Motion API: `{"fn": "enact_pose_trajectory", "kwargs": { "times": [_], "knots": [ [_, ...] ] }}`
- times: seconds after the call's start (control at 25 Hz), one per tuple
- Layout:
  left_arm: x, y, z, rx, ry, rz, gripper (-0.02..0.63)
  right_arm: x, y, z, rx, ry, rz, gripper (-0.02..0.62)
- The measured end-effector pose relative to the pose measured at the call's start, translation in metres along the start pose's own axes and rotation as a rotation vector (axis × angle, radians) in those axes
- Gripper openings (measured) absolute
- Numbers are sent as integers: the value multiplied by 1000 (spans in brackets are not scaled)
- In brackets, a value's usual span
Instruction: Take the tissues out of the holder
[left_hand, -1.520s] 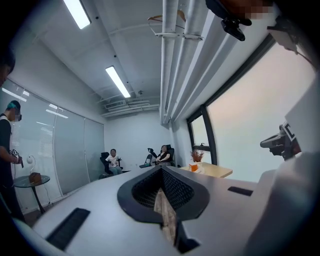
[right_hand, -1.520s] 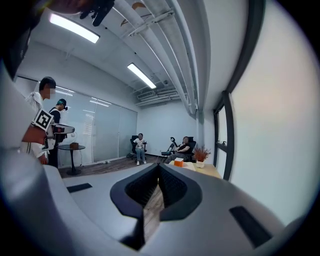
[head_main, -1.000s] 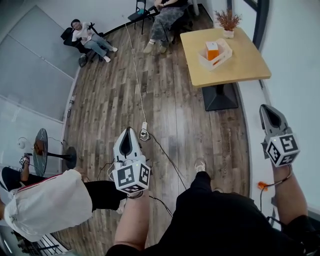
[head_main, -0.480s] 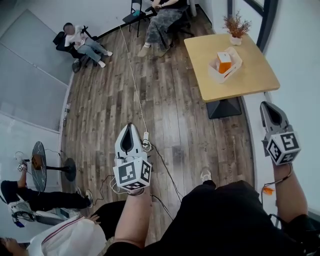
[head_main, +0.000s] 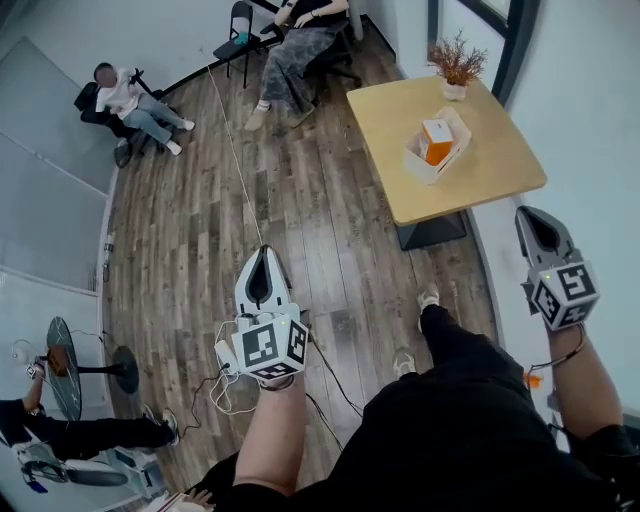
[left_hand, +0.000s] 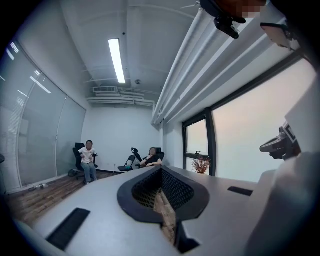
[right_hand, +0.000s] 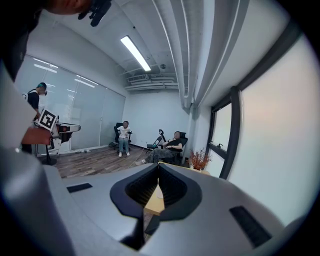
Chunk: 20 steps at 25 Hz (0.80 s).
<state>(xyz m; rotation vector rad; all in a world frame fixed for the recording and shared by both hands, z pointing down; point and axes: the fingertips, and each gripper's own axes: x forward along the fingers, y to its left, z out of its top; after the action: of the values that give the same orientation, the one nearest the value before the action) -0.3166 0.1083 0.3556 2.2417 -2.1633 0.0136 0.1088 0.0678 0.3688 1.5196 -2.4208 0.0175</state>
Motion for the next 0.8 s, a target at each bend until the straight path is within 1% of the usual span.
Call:
{"fn": "enact_pose_trajectory", "kwargs": {
  "times": [0.16,0.24,0.48,0.8],
  "knots": [
    [21,-4,6,-7,-14,-7,5,22,-6,17,-33,-12,19,6],
    [33,-9,9,2,-14,-11,5,39,-13,20,-22,-25,18,6],
    [81,-20,24,57,-18,-5,5,98,-38,6,33,-34,39,6],
    [176,-44,24,93,33,9,5,185,-73,-12,102,0,55,6]
  ]
}}
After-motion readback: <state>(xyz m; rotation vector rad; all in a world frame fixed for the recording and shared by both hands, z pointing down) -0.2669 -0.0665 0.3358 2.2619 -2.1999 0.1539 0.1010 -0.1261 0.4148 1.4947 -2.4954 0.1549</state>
